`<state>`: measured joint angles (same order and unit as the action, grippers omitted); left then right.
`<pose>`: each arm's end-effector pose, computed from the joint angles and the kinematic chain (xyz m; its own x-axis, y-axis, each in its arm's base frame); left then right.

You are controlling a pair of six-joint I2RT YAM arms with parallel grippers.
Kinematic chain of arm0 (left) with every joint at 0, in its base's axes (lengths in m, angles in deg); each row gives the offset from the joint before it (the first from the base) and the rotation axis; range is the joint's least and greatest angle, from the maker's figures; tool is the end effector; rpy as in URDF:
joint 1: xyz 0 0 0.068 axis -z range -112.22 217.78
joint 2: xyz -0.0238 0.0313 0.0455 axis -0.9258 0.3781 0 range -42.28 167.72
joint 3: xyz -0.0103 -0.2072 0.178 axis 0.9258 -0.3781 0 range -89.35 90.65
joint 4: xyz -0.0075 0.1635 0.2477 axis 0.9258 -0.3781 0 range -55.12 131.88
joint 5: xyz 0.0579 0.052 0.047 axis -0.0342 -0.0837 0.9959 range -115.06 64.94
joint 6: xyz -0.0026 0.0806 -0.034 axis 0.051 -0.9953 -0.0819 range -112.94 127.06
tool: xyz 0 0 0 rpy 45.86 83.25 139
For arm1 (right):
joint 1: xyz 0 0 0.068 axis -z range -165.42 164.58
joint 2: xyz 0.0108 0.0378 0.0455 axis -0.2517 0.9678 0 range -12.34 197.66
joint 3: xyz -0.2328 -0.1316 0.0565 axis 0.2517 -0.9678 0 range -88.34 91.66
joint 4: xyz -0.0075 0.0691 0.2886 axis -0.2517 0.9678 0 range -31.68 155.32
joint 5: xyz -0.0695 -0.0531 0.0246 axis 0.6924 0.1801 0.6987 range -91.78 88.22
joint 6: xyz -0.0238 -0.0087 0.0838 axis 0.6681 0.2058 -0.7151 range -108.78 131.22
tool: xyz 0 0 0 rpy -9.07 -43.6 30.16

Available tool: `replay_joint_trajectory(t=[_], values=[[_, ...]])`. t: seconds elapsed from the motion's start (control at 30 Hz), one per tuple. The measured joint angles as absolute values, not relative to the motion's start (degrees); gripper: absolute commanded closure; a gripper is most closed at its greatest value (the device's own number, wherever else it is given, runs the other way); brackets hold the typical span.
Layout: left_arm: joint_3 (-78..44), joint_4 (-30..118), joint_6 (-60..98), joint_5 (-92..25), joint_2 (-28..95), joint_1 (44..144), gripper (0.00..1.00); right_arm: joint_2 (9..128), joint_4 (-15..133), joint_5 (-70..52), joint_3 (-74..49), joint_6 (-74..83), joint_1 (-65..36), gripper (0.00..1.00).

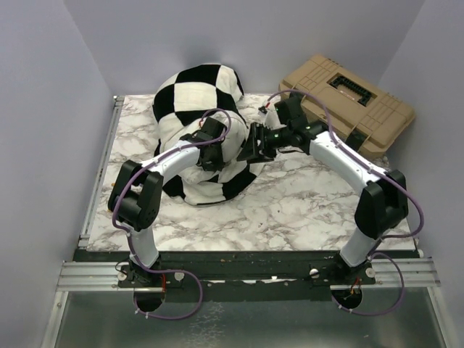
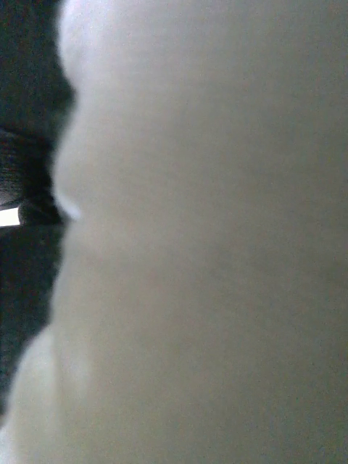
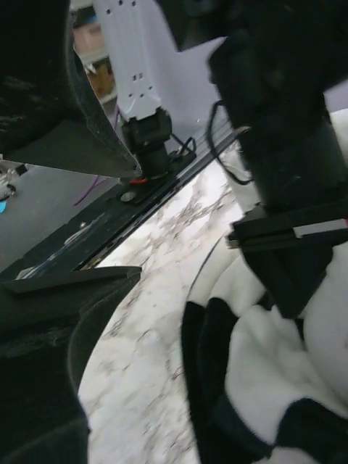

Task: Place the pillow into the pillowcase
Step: Stuff the pillow into the pillowcase.

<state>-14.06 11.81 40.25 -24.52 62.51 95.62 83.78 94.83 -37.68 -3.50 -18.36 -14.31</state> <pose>0.3891 -0.2047 0.1516 -0.8914 -0.1484 -0.4282 -0.0303 0.9623 -0.2704 0.3535 0.2470 0.2788 -0.9275 -0.0550 -0.3699 -0.3202 0.6279 0.7094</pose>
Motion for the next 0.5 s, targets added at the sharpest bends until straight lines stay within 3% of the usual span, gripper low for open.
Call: replay_joint_trajectory(t=[0.3,0.5], values=[[-12.86,10.96,40.64,-25.27,62.49,94.72,1.0,94.07,65.06,-42.64,-16.42,-40.77,-15.01,0.39],[-11.05,8.93,40.6,-25.97,62.51,94.2,1.0,98.79,56.17,-39.38,-17.41,-48.85,-14.98,0.4]])
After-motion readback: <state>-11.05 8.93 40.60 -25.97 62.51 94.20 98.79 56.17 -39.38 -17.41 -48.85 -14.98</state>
